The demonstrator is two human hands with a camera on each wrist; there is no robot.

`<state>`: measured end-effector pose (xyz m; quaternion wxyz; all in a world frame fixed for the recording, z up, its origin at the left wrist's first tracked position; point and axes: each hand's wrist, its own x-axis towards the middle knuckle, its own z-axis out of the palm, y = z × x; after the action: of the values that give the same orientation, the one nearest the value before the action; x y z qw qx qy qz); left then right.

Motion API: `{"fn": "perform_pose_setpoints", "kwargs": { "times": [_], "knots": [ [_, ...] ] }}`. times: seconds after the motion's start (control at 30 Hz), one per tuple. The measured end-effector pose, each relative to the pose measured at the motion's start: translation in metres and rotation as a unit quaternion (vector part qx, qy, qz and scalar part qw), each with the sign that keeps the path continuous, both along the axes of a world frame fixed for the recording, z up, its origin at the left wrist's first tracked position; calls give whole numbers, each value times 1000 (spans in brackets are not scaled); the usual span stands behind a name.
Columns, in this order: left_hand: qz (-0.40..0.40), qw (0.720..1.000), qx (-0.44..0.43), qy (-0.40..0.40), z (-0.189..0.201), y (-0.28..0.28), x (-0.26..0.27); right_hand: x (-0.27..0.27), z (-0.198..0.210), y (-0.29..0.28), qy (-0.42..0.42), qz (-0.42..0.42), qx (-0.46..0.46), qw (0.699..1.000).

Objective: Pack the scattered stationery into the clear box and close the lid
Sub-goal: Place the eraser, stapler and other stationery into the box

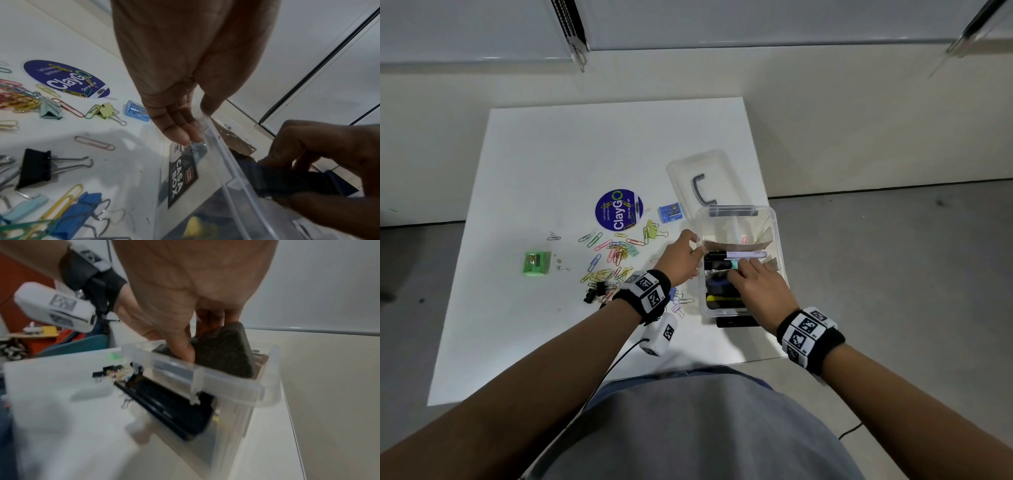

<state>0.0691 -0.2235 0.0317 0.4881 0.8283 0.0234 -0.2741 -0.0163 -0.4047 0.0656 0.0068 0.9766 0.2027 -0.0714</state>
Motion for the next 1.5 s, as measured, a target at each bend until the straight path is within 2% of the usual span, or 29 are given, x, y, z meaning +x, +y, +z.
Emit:
{"fn": "perform_pose_setpoints", "kwargs": {
  "times": [0.27,0.5,0.7,0.9,0.97,1.07,1.17,1.23,1.37,1.43,1.5],
  "knots": [
    [0,1000,0,1,0,-1,-1,9,-8,13,61,6,-80,995],
    [0,1000,-2,2,0,1,-1,11,-9,19,89,5,-108,990],
    [5,1000,-11,6,0,5,0,26,-15,21,191,-27,-43,980],
    [-16,1000,-1,-5,-5,21,1,44,-3,24,280,-69,-35,957],
    [4,999,45,-29,-15,52,8,51,8,44,240,-62,24,969],
    [41,977,187,-94,-39,121,12,57,13,92,199,-58,130,970],
    [89,926,346,-120,-50,184,14,57,-2,134,244,-86,119,959],
    [105,899,417,-84,-52,220,15,54,-20,152,276,-116,94,949],
    [89,894,439,-1,-63,264,16,47,-53,172,316,-180,64,929],
    [78,893,443,-20,-70,273,15,51,-63,178,316,-203,77,923],
    [72,904,419,-40,-76,276,13,63,-68,182,285,-235,116,922]
  ]
}}
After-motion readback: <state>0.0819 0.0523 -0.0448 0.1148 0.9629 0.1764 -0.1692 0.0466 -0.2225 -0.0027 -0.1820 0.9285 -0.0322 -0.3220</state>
